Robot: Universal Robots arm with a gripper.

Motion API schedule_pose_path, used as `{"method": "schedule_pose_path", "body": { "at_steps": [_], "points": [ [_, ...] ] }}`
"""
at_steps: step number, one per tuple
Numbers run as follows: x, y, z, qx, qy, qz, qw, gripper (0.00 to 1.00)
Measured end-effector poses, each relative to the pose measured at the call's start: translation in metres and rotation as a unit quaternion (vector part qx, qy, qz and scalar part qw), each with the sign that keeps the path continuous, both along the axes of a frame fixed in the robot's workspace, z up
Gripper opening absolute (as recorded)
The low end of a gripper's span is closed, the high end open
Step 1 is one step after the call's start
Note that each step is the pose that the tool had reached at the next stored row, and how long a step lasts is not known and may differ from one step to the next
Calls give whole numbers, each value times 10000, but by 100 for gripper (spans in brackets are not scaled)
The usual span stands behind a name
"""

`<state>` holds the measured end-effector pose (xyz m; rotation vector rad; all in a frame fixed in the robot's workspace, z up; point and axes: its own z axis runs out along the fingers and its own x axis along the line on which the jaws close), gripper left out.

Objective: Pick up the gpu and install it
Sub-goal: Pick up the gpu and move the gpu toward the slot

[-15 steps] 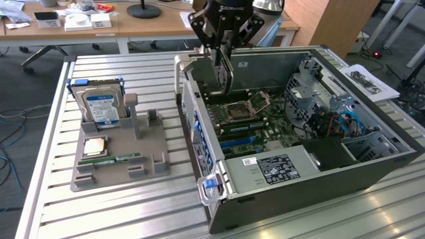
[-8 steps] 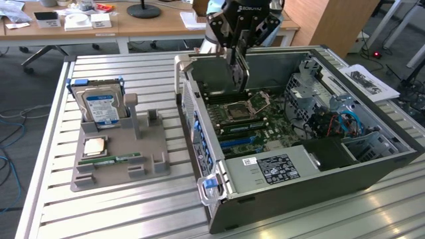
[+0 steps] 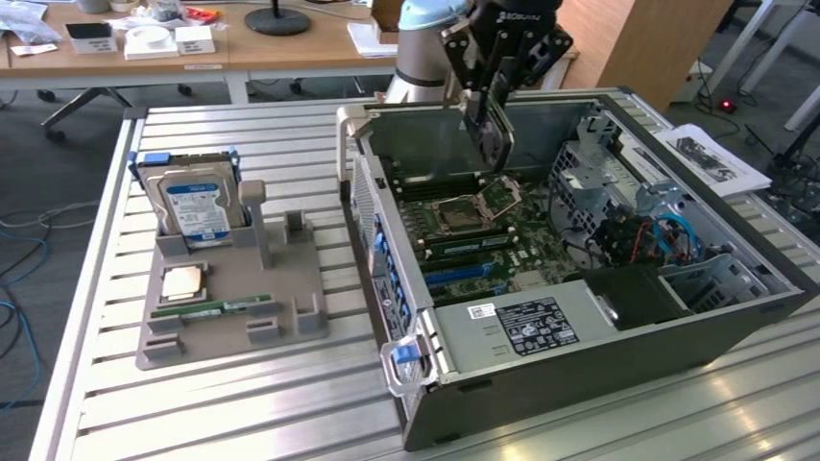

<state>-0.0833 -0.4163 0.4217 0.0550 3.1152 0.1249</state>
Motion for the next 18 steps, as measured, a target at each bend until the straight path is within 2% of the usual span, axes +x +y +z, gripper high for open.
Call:
{"method": "schedule_pose_path", "body": {
  "at_steps": [18],
  "points": [
    [820, 0, -1, 41, 0, 0, 10000, 27]
  ]
}}
